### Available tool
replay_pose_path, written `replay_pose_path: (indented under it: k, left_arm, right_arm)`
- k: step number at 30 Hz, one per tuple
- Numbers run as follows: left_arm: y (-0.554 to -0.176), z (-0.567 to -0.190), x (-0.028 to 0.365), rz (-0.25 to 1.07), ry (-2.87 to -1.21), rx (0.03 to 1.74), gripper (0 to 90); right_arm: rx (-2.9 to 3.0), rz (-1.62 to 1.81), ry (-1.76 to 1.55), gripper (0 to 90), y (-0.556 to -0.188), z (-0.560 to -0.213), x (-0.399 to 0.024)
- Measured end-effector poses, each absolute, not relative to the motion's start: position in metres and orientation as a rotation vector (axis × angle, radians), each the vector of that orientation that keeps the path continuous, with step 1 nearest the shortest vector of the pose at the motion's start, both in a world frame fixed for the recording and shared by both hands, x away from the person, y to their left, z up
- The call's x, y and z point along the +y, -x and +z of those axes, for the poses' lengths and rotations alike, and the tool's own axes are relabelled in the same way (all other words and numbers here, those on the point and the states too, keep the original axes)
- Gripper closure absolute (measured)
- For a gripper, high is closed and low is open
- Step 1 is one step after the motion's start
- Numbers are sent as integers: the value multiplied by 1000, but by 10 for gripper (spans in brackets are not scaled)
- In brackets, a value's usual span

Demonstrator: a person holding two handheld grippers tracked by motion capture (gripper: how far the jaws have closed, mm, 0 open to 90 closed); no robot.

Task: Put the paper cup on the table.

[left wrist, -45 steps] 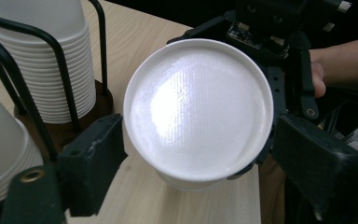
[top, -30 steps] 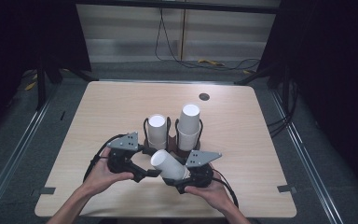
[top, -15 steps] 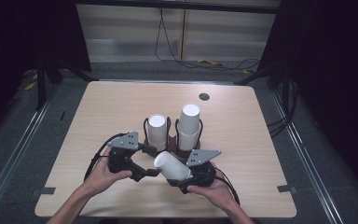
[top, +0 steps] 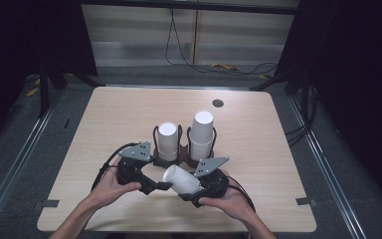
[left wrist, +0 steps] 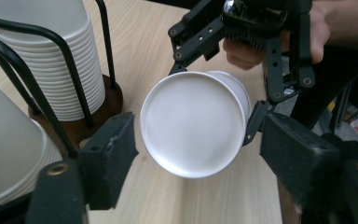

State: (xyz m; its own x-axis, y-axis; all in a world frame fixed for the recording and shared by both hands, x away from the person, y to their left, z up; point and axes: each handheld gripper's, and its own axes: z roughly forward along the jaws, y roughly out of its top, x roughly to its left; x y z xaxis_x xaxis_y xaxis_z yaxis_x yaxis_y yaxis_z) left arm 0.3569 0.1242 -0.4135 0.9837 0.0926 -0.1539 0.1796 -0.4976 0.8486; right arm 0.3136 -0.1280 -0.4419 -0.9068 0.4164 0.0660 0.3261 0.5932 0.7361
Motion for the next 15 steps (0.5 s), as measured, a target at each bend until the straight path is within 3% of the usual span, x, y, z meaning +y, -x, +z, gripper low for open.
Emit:
replay_pose_path:
  k: [2,4,15]
  left_arm:
    - [-358,-415,124,-106,-2103,195,246]
    - [-359,-415,124,-100,-2110,194,175]
    - [-359,-419,124,-99,-2171,176,195]
  right_arm:
    - [2718,1190,-621,269,-315,-442,-127]
    - [2727,1178,-618,269,-315,-442,-126]
    - [2792,1040,-557,269,-317,-441,-116]
